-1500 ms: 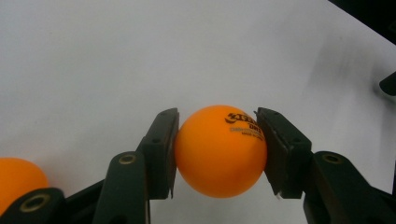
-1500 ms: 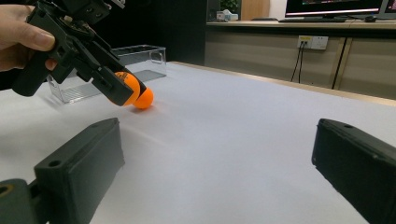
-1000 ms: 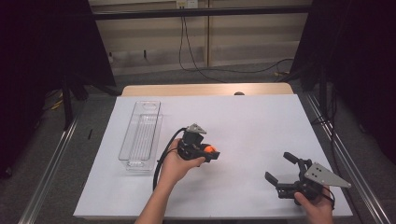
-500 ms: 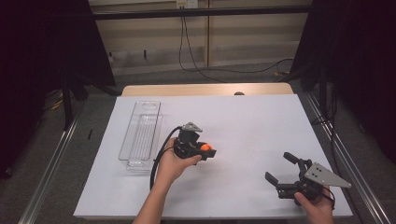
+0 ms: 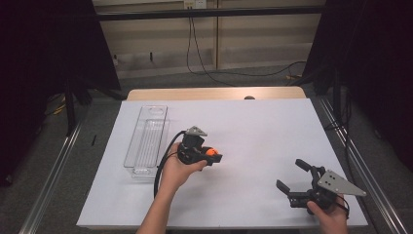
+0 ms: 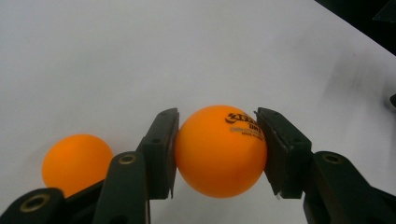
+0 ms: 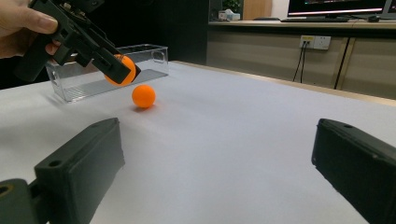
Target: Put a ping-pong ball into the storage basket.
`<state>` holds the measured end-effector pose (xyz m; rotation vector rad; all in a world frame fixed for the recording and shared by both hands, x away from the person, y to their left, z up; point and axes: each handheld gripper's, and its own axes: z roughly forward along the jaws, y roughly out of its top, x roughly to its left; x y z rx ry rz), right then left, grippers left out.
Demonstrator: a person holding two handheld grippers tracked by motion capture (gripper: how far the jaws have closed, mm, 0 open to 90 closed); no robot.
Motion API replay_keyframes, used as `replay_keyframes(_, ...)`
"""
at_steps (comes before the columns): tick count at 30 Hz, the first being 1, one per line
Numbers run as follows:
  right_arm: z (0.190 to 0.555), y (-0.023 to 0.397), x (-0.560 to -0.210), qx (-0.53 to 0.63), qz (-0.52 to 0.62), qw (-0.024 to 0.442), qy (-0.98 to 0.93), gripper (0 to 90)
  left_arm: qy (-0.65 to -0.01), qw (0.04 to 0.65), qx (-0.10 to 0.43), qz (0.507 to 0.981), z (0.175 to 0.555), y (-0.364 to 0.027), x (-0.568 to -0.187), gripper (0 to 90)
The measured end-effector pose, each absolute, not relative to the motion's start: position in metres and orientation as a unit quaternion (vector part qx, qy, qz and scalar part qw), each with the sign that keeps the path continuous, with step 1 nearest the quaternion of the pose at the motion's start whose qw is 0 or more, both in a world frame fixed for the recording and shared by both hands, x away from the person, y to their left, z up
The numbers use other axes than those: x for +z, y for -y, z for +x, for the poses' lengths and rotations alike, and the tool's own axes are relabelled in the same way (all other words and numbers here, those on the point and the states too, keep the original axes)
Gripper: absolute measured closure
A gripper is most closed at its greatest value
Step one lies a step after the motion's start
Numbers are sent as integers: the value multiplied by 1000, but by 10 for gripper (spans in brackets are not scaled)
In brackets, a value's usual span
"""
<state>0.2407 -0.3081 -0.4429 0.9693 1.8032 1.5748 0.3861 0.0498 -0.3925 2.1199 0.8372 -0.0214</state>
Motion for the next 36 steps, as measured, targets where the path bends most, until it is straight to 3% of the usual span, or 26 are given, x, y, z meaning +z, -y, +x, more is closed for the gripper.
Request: replay_keyframes(36, 240, 307, -442, 586, 357, 276, -672, 19, -345, 422, 11, 838, 389, -68, -383, 508)
